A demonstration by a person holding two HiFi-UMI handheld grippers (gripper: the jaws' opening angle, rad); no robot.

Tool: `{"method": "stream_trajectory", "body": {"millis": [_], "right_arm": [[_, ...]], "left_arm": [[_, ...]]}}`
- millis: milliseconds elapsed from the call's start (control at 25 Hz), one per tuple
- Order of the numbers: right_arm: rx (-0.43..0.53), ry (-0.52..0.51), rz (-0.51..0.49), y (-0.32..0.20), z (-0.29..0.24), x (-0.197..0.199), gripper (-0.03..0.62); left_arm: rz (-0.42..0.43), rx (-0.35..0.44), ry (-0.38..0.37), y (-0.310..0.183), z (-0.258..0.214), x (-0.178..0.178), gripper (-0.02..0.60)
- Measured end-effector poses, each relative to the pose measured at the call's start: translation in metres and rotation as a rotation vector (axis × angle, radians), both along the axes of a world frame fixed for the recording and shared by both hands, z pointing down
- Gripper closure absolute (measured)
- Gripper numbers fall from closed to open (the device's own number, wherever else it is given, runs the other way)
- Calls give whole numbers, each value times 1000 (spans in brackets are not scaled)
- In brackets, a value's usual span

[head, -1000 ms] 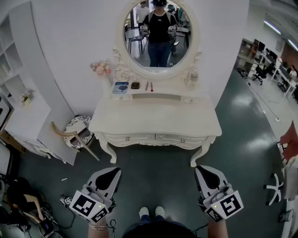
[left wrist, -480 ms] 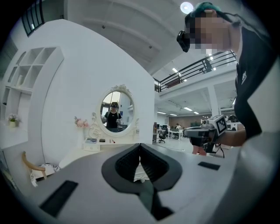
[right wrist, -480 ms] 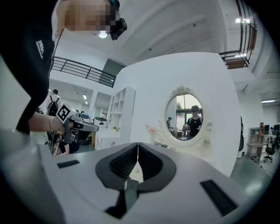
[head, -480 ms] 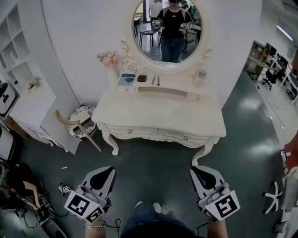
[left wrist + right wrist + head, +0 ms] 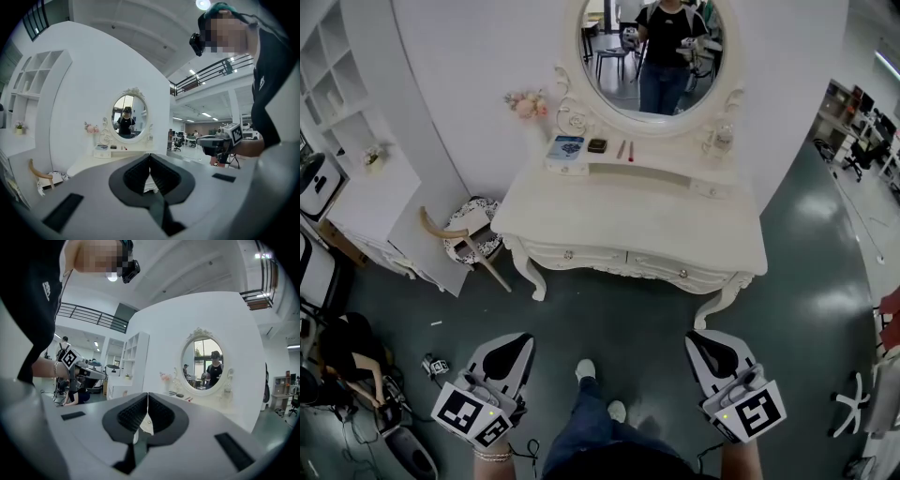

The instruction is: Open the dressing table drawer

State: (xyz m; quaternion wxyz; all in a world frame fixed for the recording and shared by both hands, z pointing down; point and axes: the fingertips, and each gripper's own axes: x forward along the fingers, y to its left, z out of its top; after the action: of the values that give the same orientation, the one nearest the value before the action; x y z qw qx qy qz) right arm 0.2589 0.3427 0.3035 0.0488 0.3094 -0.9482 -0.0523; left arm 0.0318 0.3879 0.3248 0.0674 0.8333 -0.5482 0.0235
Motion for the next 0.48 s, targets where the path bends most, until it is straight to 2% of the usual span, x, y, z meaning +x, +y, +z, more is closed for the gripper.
{"method": "stream_trajectory", "body": {"millis": [480], "right_arm": [[-8,-12,-4,-55,1,-24,576]], "left_arm": [[4,-2,-4,-53,-2,-18,565]]}}
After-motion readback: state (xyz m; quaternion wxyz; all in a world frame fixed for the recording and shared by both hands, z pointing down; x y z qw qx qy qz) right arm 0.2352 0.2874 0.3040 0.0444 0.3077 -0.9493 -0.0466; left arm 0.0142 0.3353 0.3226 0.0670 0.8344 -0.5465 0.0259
